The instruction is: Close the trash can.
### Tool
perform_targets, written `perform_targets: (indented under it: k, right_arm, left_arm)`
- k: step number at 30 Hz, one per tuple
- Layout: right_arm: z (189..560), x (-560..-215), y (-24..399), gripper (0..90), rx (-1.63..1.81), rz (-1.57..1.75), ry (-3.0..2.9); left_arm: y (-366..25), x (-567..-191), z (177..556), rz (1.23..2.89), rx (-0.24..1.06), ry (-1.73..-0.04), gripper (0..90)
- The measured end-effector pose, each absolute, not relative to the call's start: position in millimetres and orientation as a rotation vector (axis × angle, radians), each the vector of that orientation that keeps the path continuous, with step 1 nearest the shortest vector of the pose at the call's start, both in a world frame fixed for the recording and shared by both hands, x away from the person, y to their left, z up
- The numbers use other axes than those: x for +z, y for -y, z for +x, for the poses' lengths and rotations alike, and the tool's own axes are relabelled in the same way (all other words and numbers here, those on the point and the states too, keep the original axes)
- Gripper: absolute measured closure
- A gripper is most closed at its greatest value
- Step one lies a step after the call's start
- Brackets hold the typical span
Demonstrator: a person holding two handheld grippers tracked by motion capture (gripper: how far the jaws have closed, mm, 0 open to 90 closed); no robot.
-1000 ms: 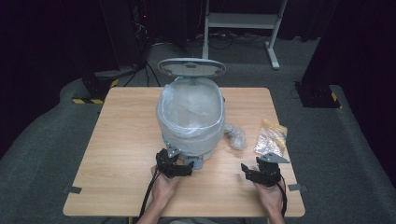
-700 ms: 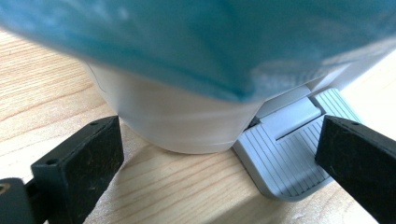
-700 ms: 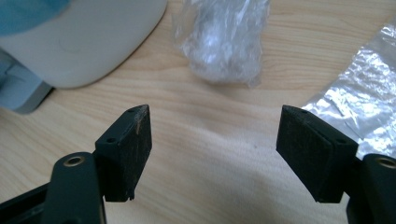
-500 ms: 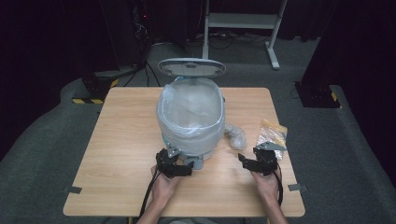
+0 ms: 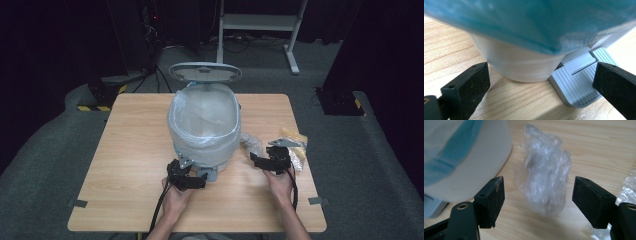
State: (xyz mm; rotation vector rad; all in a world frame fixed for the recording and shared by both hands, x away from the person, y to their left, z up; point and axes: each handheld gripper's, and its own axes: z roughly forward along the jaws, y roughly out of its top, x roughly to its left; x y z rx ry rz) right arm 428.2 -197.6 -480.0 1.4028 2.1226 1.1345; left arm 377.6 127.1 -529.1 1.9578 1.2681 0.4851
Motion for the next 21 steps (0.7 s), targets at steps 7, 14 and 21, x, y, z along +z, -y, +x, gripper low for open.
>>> perform_targets:
  k: [7,14,21]
  right_arm:
    - [441.8,-478.7,195.3,25.7,1.130,1.426,-2.098]
    - [448.8,-483.0,195.1,25.9,1.119,1.441,-2.103]
    - [452.8,-487.4,192.4,26.0,1.117,1.450,-2.109]
  left_arm:
    - [-127.6,-529.1,378.1,1.958,0.483,-1.268,1.2]
    - [-127.7,-529.1,378.1,1.959,0.482,-1.268,1.2]
    - [-127.5,-529.0,377.9,1.959,0.484,-1.269,1.2]
